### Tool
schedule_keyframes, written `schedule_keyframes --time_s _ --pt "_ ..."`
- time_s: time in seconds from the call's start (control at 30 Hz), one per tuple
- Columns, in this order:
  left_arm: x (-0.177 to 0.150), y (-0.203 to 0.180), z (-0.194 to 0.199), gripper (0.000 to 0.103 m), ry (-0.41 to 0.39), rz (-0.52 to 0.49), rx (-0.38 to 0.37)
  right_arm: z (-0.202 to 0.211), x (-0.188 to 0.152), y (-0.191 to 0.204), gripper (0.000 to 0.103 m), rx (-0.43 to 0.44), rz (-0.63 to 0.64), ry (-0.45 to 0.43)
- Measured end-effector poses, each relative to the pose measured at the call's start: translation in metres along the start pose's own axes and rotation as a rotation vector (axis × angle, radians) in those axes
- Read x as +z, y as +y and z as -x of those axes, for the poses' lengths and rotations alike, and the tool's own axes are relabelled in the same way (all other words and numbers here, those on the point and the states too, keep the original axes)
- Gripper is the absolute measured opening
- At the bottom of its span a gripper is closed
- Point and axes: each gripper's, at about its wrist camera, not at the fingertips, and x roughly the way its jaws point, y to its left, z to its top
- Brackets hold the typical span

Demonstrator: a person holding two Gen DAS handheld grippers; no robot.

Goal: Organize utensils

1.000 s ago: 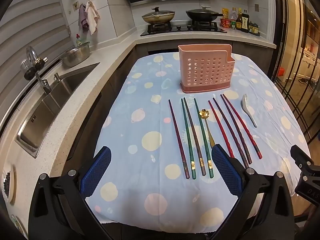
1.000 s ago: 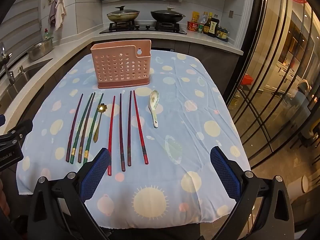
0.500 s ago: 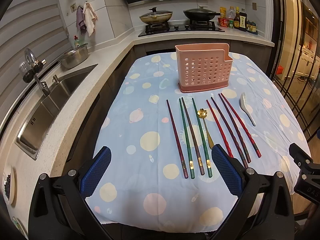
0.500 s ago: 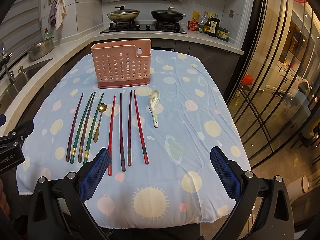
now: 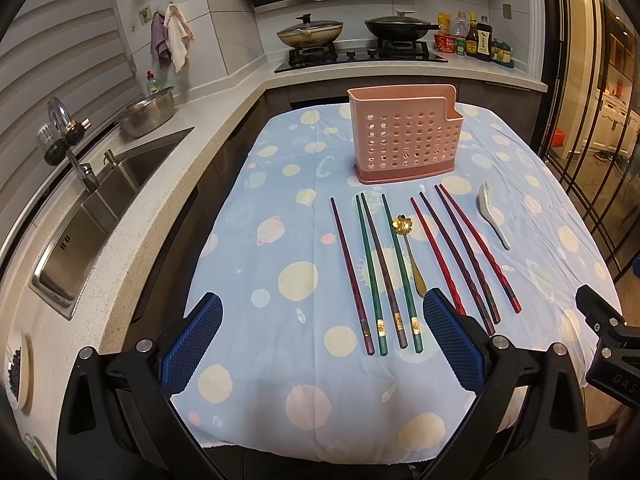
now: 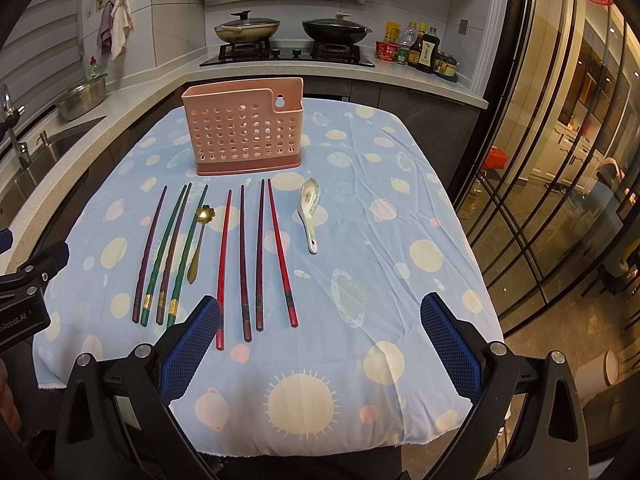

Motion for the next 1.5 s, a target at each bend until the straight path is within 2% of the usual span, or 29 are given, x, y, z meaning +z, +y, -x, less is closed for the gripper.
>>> schedule_keyframes --time_s 1.5 --pt "-0.0016 -0.0038 -0.0013 0.096 0.004 -0.001 -0.001 0.0009 -0.0006 0.0029 0.096 0.016 0.005 0.001"
